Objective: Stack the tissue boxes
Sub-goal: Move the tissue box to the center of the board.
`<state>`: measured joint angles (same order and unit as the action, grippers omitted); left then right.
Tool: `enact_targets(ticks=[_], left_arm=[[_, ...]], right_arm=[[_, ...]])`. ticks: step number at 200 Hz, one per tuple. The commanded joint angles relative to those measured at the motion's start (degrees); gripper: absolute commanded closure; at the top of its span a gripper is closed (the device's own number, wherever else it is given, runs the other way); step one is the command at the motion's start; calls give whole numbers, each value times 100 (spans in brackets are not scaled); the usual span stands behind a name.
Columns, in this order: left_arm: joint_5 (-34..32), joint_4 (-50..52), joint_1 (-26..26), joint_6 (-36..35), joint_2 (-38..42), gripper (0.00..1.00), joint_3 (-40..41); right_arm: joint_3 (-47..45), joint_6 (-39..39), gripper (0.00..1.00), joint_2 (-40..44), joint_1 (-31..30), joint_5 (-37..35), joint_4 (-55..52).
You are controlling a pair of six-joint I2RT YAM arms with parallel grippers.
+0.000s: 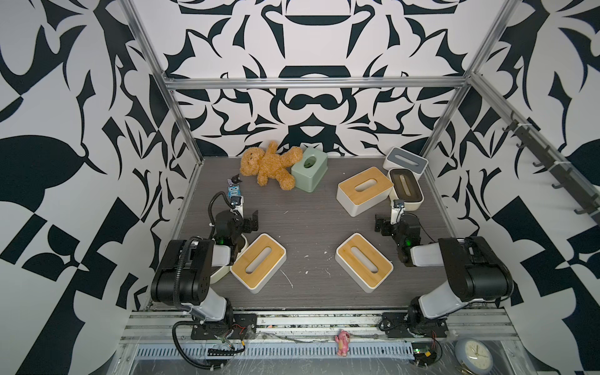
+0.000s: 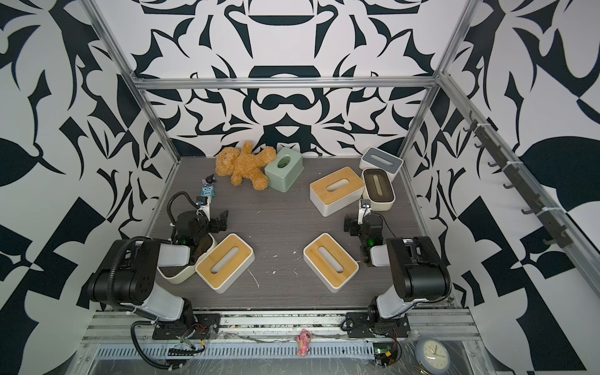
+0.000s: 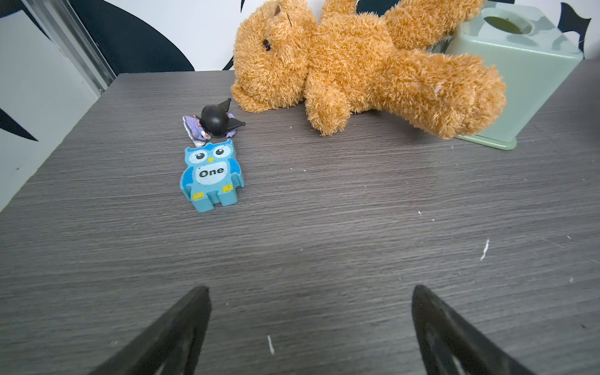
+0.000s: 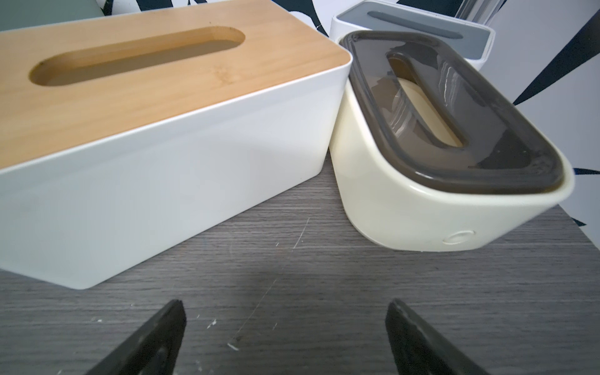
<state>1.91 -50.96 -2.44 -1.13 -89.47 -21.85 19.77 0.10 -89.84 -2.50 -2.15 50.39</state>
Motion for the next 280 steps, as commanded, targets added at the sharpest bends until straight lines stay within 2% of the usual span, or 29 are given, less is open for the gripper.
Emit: enact_targets(ticks=[1, 65, 79, 106, 123, 130, 140, 149, 156, 165, 182, 197, 211, 220, 234, 255, 280], left_arm=[[13, -54, 14, -11, -9, 1, 4], [28, -72, 10, -51, 24, 1, 22], [-210, -106, 20, 50, -13, 1, 22], [-187, -99, 45, 49, -9, 1, 18], [-124, -76, 96, 103, 15, 1, 13], [-407, -103, 86, 137, 98, 1, 16], [-898, 601, 17, 303, 605, 1, -130], [-1037, 1421, 4, 376, 1098, 1, -314], [-1140, 1576, -4, 396, 1394, 1, -330], [-1353, 1836, -15, 661, 1892, 1, -387], [-1445, 3391, -20, 1717, 2686, 1, -893], [-1535, 4715, -7, 2788, 3107, 1, -1406], [-1819, 6311, 9, 4222, 3300, 1, -1950], [-1351, 6940, 142, 4675, 3360, 1, -2176], [-85, 7226, 480, 4828, 3423, 1, -2309], [1354, 7171, 770, 5283, 3389, 1, -2255], [2466, 6845, 773, 5412, 3098, 1, -2225]], right_arm=[[36, 34, 0, 79, -26, -31, 207], [53, -30, 1, 85, -27, 23, 168], [49, -26, 0, 90, -30, 22, 171], [48, -28, 0, 90, -30, 29, 169], [53, 37, 1, 76, -28, -170, 188], [77, 66, 1, 64, -2, -136, 160], [10, 61, 0, 117, -4, -183, 233], [-116, 265, 0, 261, -4, -686, 404], [-202, 401, 0, 537, -6, -1094, 354], [-130, 453, 0, 995, -10, -1277, -245], [212, 506, 1, 1785, -31, -1214, -1339], [625, 1399, 0, 2413, -40, -1942, -2325], [1403, 3082, 0, 2750, -16, -3066, -4074], [1964, 3695, 0, 2751, 68, -3259, -4973], [2638, 3820, 1, 2536, 153, -3083, -5448], [3557, 3559, 0, 1994, 270, -2106, -5592], [4743, 3584, 0, 1003, 398, -1398, -6147]])
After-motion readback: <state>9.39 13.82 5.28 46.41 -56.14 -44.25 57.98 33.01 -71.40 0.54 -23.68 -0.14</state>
